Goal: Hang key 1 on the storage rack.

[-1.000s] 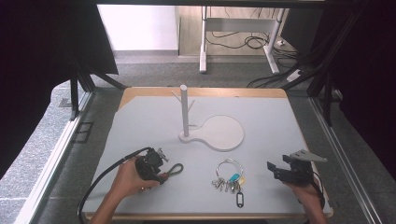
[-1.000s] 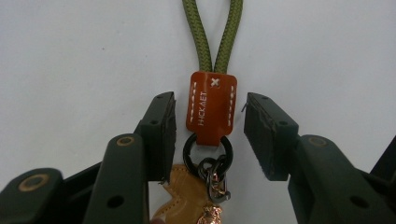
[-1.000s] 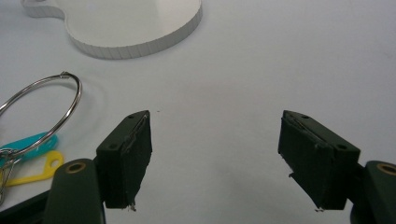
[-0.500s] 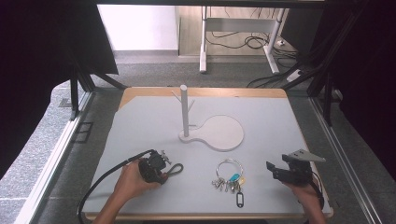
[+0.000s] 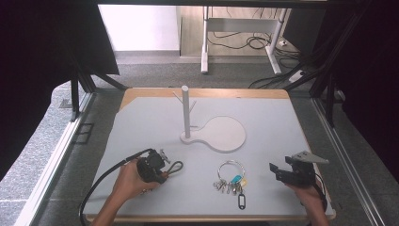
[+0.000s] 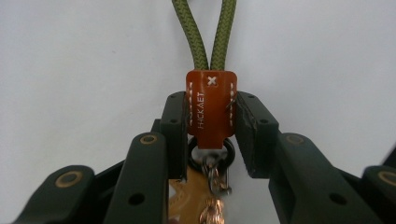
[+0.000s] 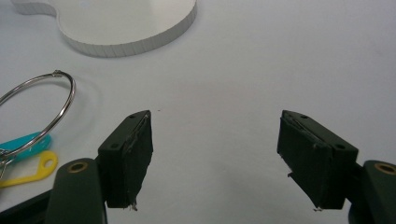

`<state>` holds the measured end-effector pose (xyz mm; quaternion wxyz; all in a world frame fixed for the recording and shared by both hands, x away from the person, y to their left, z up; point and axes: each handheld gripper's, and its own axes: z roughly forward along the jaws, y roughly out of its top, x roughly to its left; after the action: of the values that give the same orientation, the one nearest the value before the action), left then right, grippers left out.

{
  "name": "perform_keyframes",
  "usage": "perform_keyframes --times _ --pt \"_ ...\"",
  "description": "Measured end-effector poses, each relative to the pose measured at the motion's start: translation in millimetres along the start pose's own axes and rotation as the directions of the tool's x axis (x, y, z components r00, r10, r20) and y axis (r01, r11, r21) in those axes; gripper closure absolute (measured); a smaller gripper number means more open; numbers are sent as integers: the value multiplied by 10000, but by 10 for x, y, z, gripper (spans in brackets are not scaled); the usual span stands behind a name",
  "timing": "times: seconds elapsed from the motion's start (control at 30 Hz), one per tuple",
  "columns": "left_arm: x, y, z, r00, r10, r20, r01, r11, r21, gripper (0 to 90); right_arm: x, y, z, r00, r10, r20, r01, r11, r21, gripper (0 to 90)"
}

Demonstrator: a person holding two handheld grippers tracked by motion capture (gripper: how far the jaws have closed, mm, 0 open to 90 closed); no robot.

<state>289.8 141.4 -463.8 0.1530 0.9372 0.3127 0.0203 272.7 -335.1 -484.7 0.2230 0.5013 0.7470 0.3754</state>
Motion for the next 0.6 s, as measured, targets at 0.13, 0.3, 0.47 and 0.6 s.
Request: perform_keyframes --times 0.13,0.3,0.47,0.6 --pt "61 -34 -180 9998 -148 140 153 9991 -387 666 -10 5 -20 10000 47 3 -47 10000 -74 270" --pt "135 -56 -358 9993 -342 134 351 9960 -817 666 -19 12 -39 9999 107 3 -107 9998 -137 270" --pt "191 -36 -548 9987 -489 151 504 9914 -1209 666 -51 11 -77 9996 279 41 -278 9994 -227 272" --pt "249 5 -679 9982 -554 221 580 9882 -1419 666 -70 0 -75 9995 324 58 -322 9993 -212 273"
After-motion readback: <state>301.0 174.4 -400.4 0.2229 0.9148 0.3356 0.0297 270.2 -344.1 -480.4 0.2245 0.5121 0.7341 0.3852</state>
